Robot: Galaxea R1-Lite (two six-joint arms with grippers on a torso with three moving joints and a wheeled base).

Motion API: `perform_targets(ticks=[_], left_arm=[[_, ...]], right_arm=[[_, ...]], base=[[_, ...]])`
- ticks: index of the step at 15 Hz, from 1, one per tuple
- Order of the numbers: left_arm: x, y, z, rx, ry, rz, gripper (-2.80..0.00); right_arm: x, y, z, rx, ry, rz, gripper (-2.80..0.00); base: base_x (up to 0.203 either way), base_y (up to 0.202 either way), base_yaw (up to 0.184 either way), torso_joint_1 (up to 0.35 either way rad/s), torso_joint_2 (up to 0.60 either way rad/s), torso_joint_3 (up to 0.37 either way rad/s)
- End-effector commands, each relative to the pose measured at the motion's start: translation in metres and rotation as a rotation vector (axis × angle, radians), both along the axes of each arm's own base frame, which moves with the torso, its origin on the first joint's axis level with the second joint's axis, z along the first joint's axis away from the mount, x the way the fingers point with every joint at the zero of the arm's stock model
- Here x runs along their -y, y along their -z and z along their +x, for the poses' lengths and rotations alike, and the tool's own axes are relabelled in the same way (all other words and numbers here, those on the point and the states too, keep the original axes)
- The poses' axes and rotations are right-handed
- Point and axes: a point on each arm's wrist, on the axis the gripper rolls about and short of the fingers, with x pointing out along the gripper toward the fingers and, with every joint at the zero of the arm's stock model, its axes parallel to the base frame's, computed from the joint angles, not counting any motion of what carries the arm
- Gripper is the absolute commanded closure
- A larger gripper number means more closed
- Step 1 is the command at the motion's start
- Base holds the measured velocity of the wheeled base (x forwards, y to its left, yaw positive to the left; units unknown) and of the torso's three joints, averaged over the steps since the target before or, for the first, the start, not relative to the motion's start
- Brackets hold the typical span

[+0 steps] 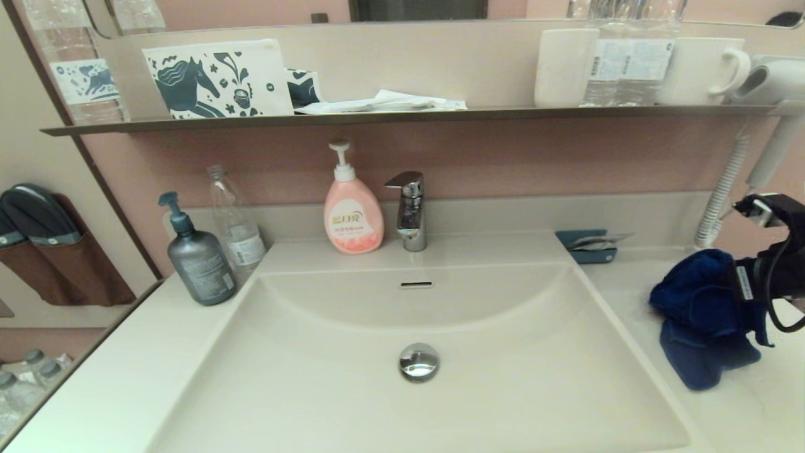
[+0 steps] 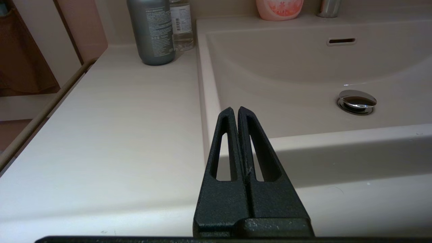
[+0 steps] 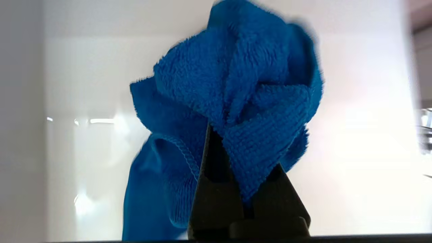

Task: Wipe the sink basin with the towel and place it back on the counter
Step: Pick up the cloth

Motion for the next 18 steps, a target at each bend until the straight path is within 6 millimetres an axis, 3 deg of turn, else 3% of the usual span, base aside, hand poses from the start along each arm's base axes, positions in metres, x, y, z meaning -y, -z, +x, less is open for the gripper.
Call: perform_targets(ticks=[1, 4, 9, 15, 18], left_arm=[[0.000, 0.000, 0.000, -0.001, 0.000, 0.000, 0.00], [0.000, 0.000, 0.000, -0.001, 0.000, 0.000, 0.00], [0.000, 0.000, 0.000, -0.002, 0.000, 0.000, 0.00], [0.000, 0.000, 0.000, 0.000, 0.000, 0.000, 0.00], [0.000, 0.000, 0.000, 0.000, 0.000, 0.000, 0.00]], right_arm=[[-0.004, -0.036, -0.032, 0.083, 0.008, -0.019, 0.00], [-0.011, -0.074, -0.060, 0.106, 0.000, -0.017, 0.00], [-0.026, -0.134, -0.090, 0.145, 0.007, 0.078, 0.00], [-0.061, -0.175, -0.119, 0.120, -0.036, 0.262, 0.00], [-0.076, -0.178, -0.121, 0.070, -0.070, 0.303, 0.00]], base=[[0.000, 0.000, 0.000, 0.000, 0.00, 0.000], [0.000, 0.000, 0.000, 0.000, 0.00, 0.000], [0.000, 0.000, 0.000, 0.000, 0.00, 0.000], [0.000, 0.000, 0.000, 0.000, 0.00, 0.000], [0.000, 0.000, 0.000, 0.000, 0.00, 0.000]])
